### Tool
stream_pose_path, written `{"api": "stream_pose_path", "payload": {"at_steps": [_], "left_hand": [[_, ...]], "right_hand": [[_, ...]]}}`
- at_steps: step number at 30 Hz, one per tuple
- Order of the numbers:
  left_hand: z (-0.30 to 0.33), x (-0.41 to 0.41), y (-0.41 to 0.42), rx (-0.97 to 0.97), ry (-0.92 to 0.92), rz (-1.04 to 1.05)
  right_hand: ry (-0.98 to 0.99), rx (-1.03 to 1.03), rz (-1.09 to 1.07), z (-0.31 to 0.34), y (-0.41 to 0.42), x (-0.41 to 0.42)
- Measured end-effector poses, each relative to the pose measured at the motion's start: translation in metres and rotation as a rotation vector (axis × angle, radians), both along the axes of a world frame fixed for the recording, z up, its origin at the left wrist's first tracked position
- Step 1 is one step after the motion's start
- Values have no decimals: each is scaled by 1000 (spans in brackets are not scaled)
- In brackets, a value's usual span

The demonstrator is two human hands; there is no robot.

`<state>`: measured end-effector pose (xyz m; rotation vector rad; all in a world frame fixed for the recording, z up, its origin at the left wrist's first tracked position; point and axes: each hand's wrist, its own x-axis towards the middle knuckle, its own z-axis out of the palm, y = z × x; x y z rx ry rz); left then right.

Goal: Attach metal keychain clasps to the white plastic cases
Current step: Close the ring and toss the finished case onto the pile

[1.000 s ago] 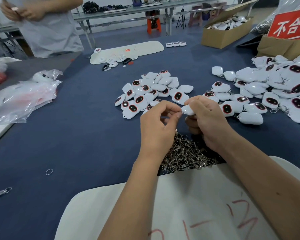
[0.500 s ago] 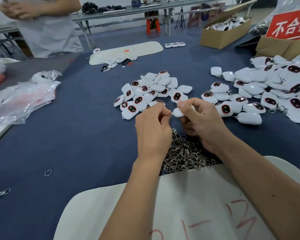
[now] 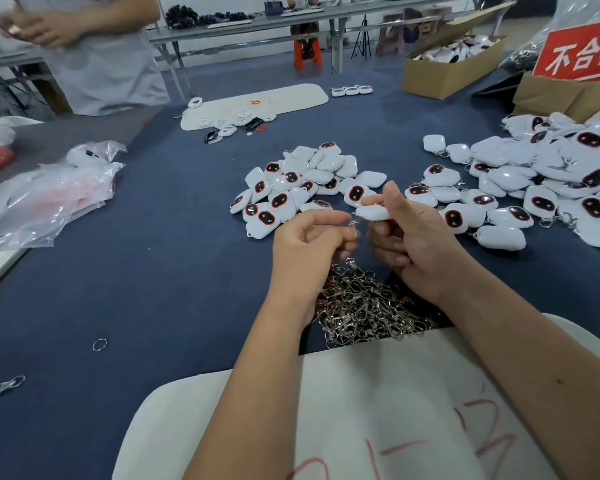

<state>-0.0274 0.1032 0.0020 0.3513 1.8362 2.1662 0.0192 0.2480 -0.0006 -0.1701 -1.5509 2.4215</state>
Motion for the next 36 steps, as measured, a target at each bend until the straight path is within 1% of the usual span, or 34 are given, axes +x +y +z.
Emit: {"api": "stream_pose_path", "payload": {"at_steps": [4,7,13,16,19,23,26,28,29,30,32,34,36], "left_hand": [[0,1,1,-53,78,-17],[-2,0,1,-50,96,-7],[-5,-3,4,-49,144,127],[-7,-4,4,-166,266,189],[-7,-3,2,-329,462,221],[-8,-1,0,-577,733,206],[-9,3,0,-685,815,180],[-10,4,1,-696,780,171],[-10,3,2,-639,712,175],[-9,2,3,-543,611,184],[-7,0,6,-302,353,193],[-5,0,8,-58,111,151],[-4,0,9,124,-40,119]], "right_hand": [[-9,-11,17,2,-2,0],[-5,-22,27,1,-1,0],[32,-68,83,-3,0,-1],[33,-45,81,-5,-1,-1],[40,-11,47,-6,-3,-1],[13,62,-3,-8,-4,-1],[-13,155,-52,-9,-4,-2],[-8,228,-103,-11,-6,-2],[-1,219,-112,-11,-6,-2],[11,176,-101,-11,-6,-3],[42,47,-39,-9,-4,-3],[60,-44,18,-8,0,-3],[63,-76,50,-9,2,-4]]}}
